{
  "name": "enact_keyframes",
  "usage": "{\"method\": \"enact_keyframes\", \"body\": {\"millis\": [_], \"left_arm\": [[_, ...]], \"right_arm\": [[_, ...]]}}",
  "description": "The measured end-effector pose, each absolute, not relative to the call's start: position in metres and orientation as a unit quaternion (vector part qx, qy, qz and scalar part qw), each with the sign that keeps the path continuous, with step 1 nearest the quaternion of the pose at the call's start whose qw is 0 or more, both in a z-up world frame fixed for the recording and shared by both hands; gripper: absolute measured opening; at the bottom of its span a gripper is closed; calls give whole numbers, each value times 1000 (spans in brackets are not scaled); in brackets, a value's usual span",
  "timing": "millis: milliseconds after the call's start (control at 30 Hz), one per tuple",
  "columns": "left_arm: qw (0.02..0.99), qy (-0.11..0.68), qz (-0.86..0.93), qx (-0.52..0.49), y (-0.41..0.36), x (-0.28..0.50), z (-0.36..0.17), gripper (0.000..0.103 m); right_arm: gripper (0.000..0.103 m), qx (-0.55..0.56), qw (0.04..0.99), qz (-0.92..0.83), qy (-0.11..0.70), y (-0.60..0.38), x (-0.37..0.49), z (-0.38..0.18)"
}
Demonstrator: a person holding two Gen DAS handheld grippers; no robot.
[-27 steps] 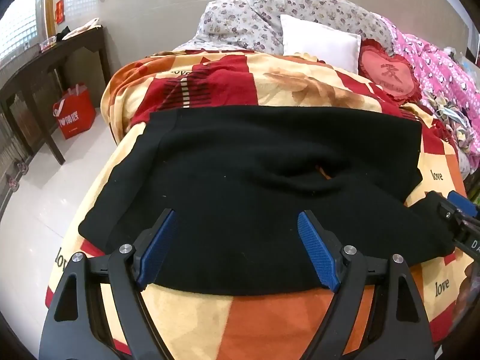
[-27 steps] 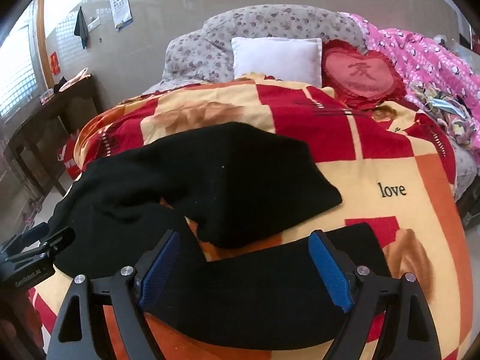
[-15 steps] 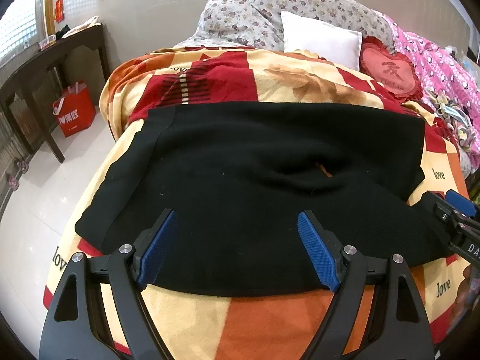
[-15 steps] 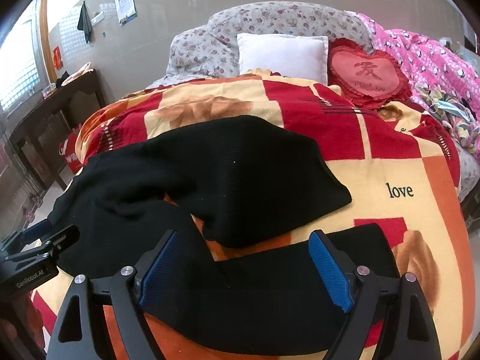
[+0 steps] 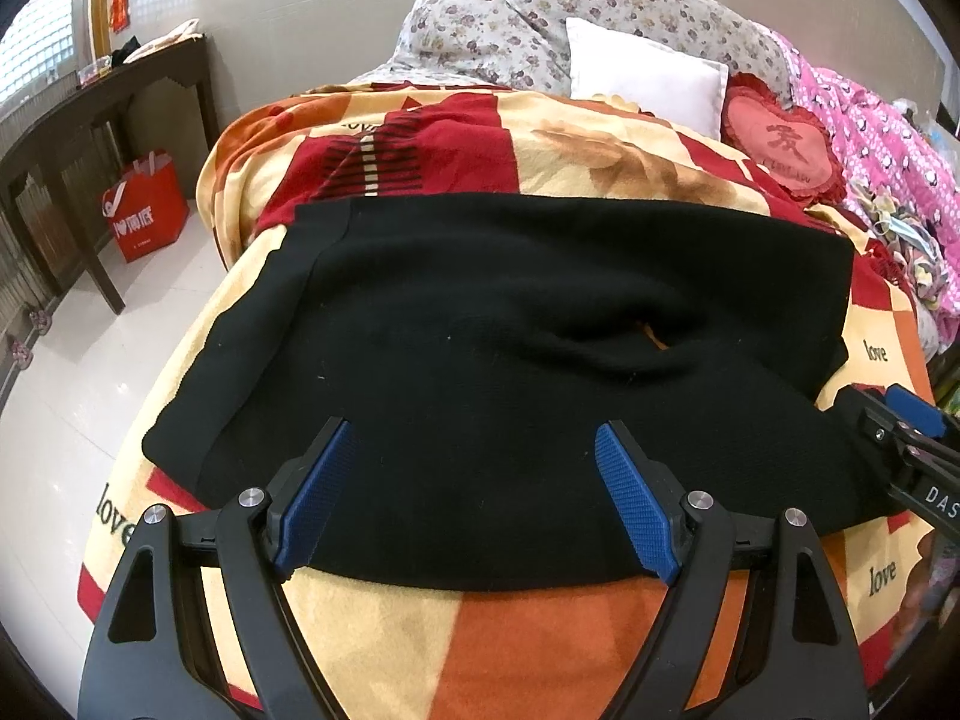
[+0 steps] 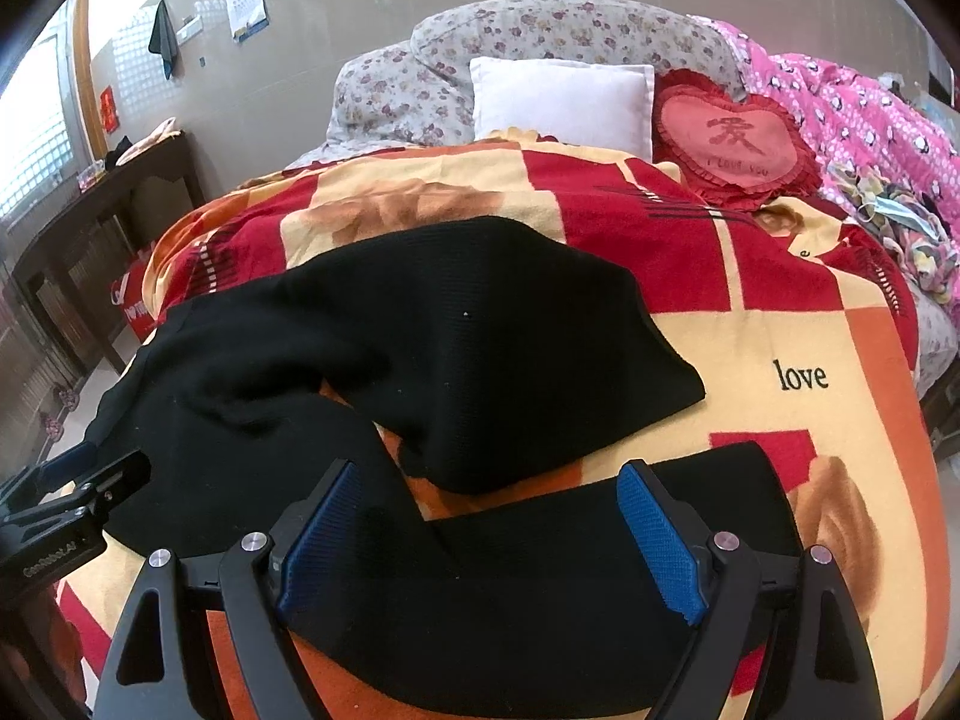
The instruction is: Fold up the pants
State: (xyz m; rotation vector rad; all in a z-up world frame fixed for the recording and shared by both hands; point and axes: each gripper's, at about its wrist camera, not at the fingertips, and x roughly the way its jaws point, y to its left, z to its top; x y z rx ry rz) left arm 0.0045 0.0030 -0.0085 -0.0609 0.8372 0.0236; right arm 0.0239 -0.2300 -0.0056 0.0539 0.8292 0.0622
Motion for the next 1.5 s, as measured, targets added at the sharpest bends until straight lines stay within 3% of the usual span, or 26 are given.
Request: {"method": "enact_keyframes", "body": {"millis": [333,1500], "left_arm": [[899,433,1,-60,6,5,-11,82],[907,414,12,-72,20,3,-13,82]], "right_arm": [[86,31,912,31,408,-232,26,-9],[86,23,909,39,414,-218,28,-13]]}}
